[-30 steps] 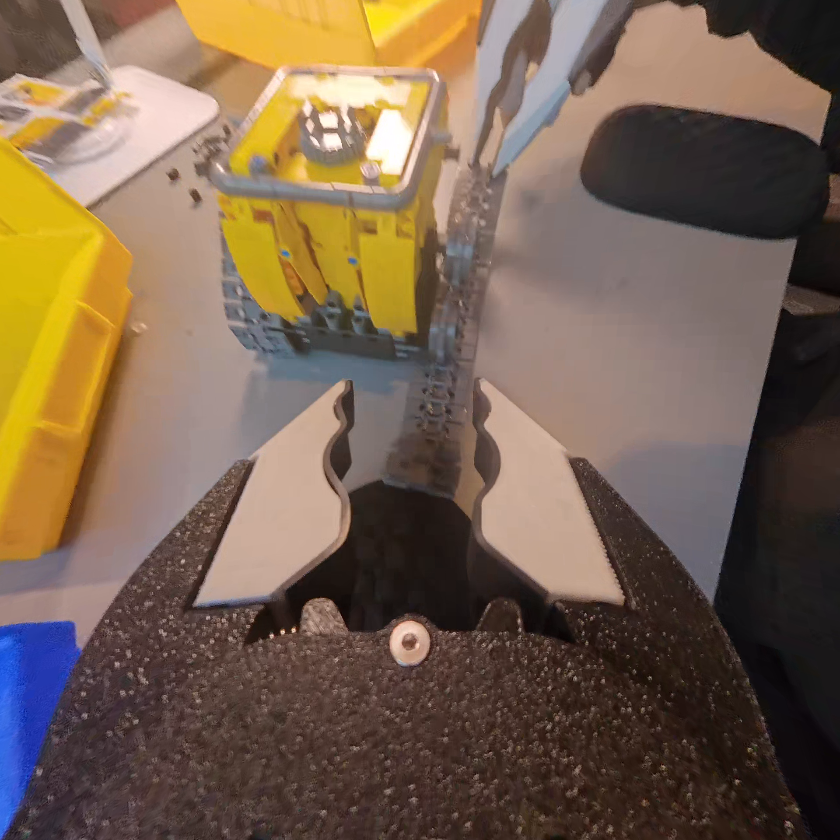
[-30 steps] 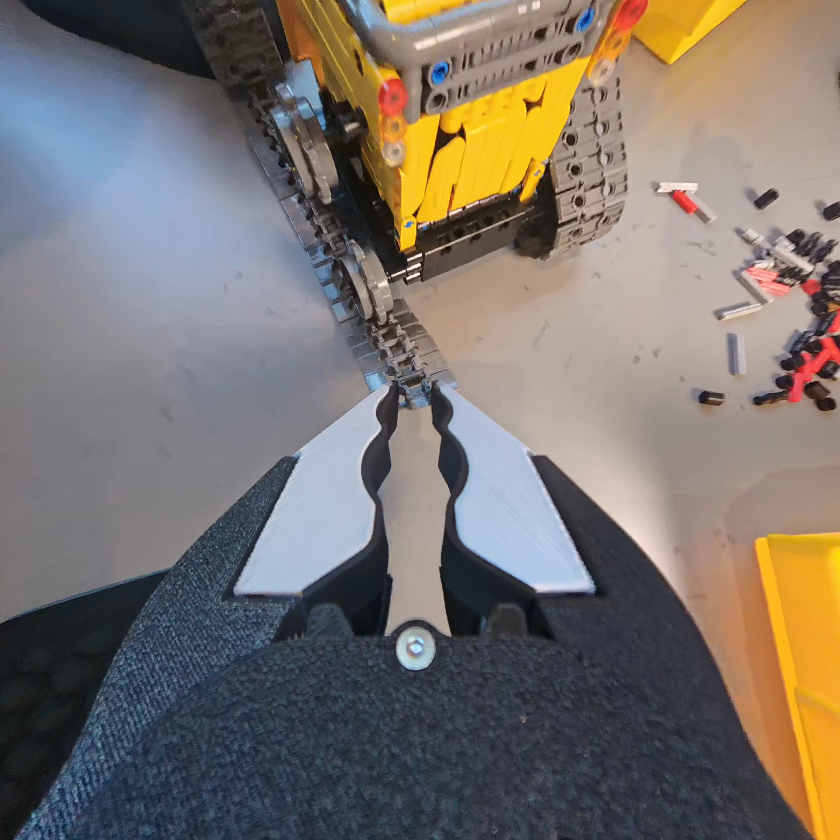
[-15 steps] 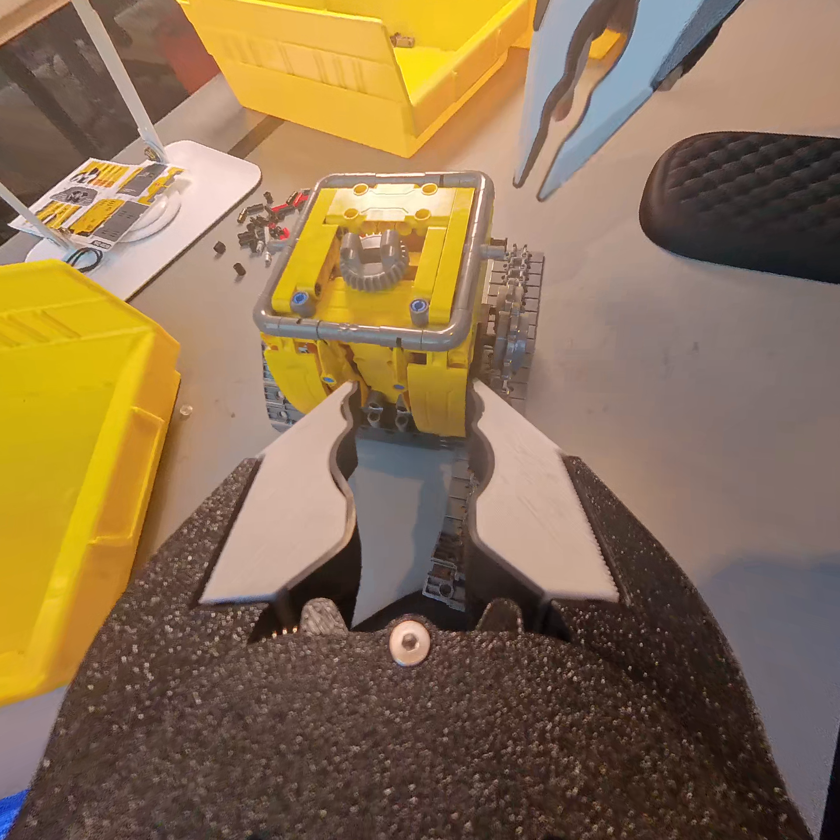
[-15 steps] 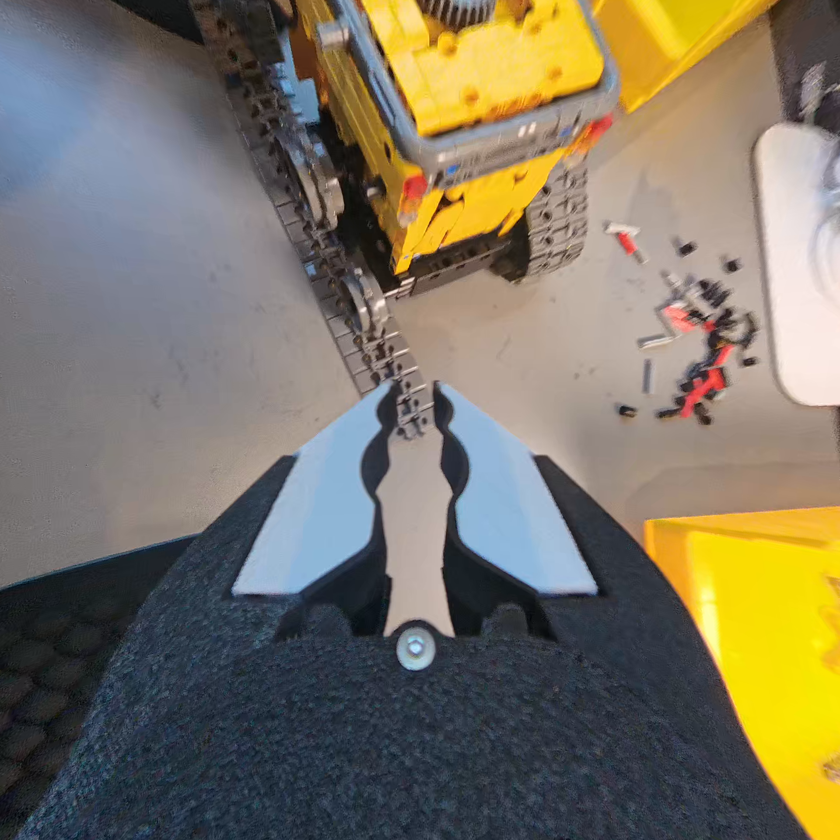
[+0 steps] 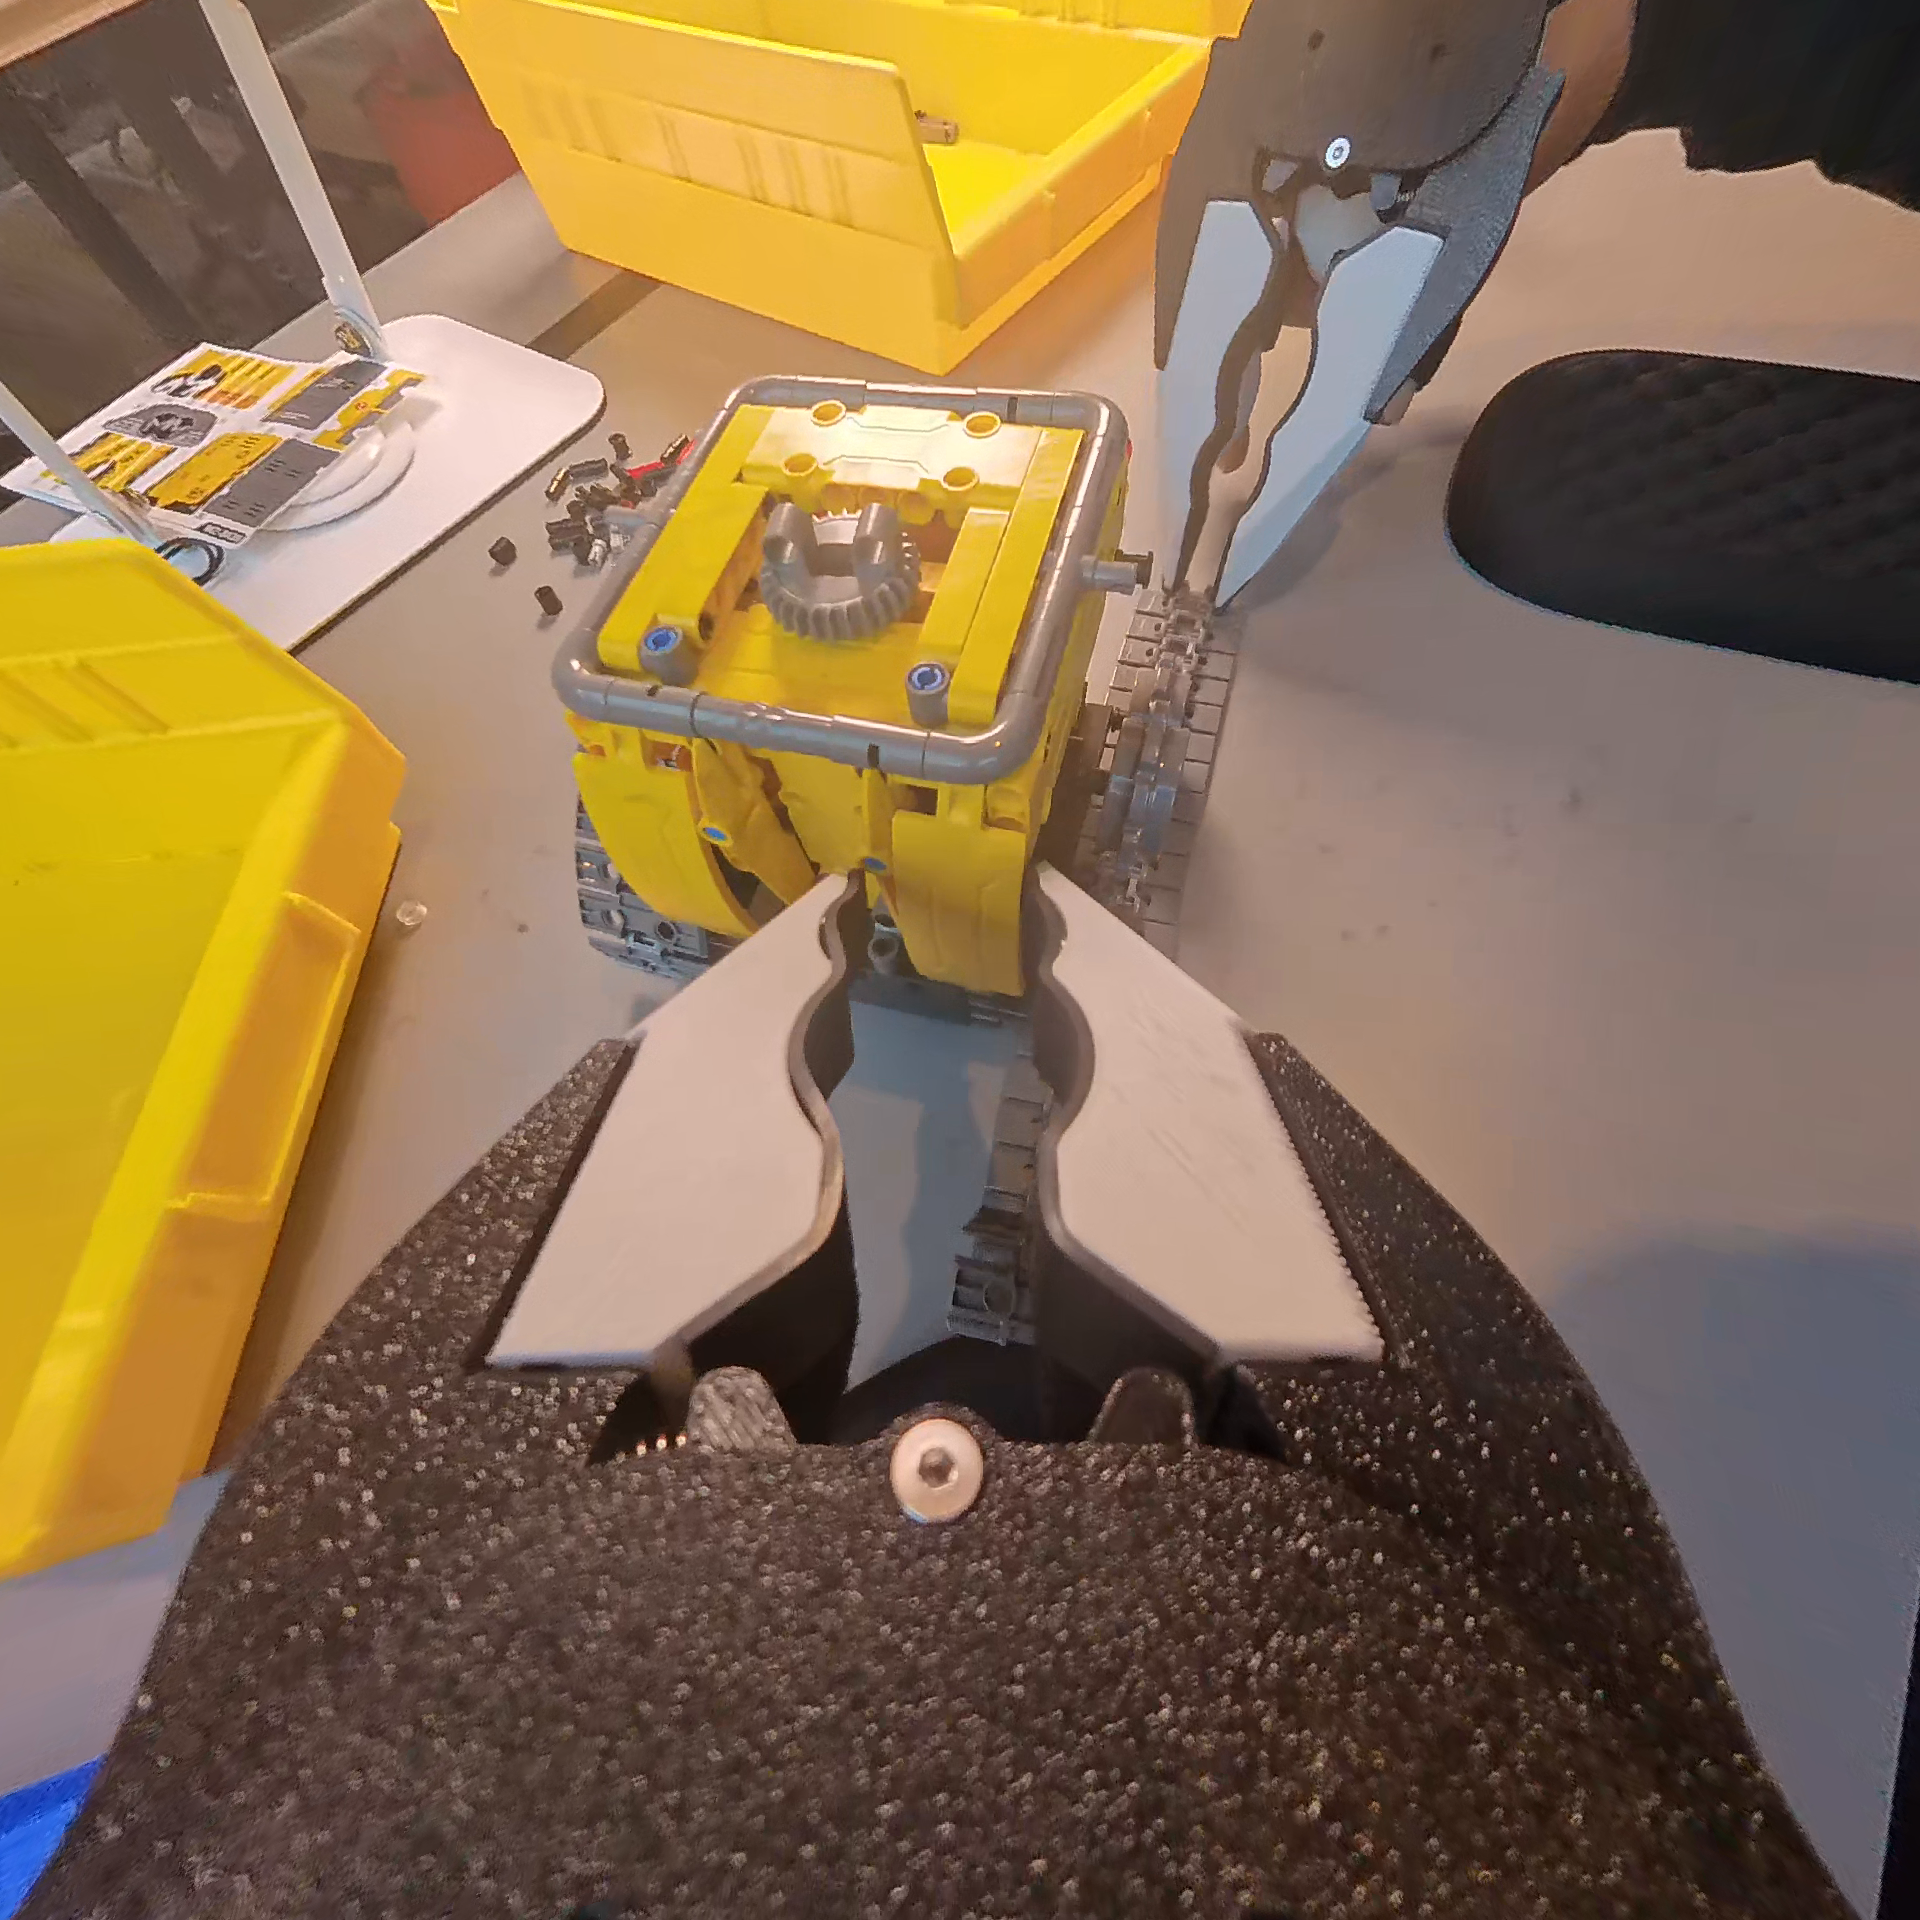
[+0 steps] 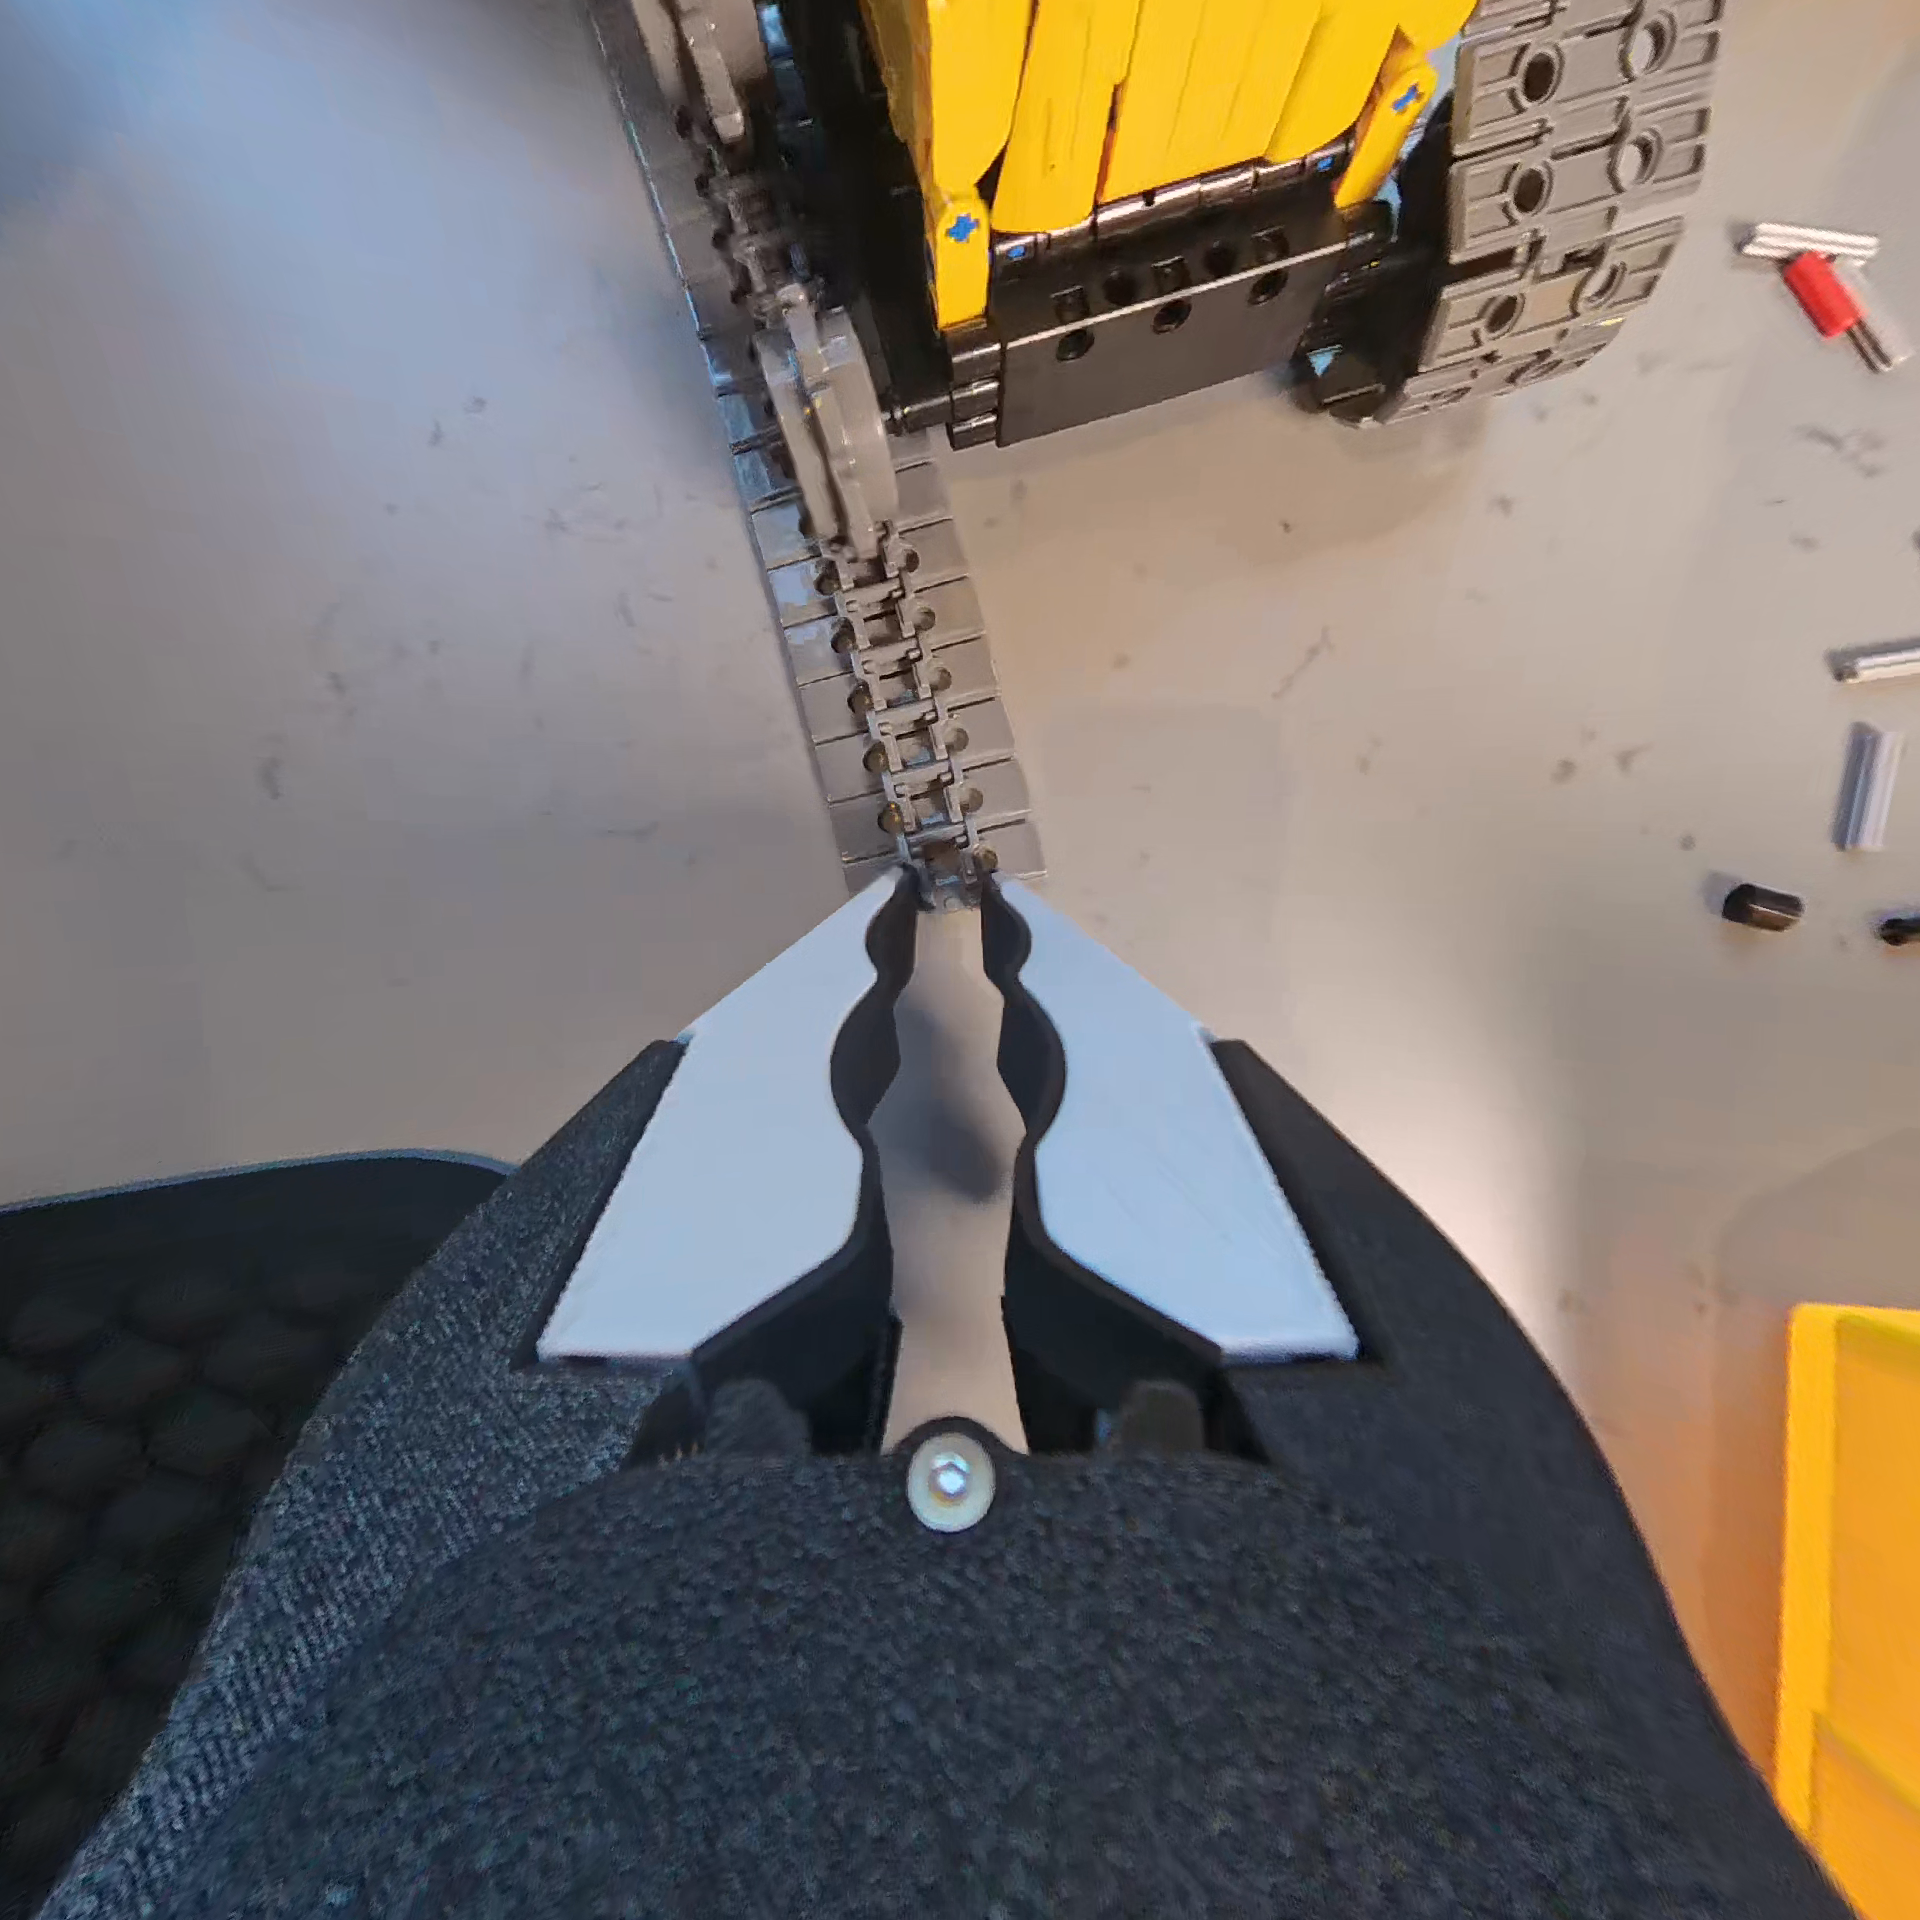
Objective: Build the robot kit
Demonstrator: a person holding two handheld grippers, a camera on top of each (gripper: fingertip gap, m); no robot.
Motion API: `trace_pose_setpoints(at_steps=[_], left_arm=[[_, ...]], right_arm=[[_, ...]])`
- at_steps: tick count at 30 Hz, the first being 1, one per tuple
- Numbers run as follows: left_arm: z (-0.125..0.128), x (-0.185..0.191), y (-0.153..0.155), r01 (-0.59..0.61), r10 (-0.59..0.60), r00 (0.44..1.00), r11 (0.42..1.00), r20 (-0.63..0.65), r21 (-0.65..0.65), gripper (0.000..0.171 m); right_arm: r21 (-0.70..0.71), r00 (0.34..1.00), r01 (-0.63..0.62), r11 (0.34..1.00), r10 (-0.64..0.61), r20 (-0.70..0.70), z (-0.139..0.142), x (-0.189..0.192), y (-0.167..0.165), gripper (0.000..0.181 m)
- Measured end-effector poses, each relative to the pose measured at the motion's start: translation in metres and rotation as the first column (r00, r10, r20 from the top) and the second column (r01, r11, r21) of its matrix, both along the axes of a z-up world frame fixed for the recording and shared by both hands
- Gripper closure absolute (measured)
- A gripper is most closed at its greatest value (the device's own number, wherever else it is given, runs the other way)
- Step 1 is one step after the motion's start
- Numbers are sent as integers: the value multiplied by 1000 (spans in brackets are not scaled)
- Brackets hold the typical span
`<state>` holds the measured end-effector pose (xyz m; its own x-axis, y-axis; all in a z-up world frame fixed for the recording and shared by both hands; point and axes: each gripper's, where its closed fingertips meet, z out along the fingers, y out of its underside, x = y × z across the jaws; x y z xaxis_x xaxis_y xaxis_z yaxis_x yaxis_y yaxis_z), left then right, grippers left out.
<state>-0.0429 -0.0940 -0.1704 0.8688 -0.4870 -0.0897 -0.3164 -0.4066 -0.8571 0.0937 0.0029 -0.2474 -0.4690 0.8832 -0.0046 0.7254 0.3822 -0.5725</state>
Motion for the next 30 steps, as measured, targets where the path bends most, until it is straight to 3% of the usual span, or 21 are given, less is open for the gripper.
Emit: trace_pose_setpoints(at_steps=[4,12,16,22,28,30], left_arm=[[0,0,2,7,-7,1000,1000,-5,0,143],[-1,0,4,40,-40,998,999,-41,-1,144],[0,5,6,60,-60,997,998,-43,12,144],[1,12,10,79,-79,997,997,-27,21,144],[-1,13,6,75,-73,997,996,-30,50,148],[-3,11,6,62,-61,998,997,-24,51,145]], right_arm=[[35,1000,-30,999,30,-5,5,4,-3,171],[151,995,-86,985,92,-32,46,0,-4,171],[177,985,-137,975,153,-80,67,-16,-22,171],[142,969,-178,974,199,-150,60,-48,-51,171],[100,955,-137,985,158,-250,41,-62,-64,172],[108,951,-130,986,154,-268,36,-63,-66,180]])
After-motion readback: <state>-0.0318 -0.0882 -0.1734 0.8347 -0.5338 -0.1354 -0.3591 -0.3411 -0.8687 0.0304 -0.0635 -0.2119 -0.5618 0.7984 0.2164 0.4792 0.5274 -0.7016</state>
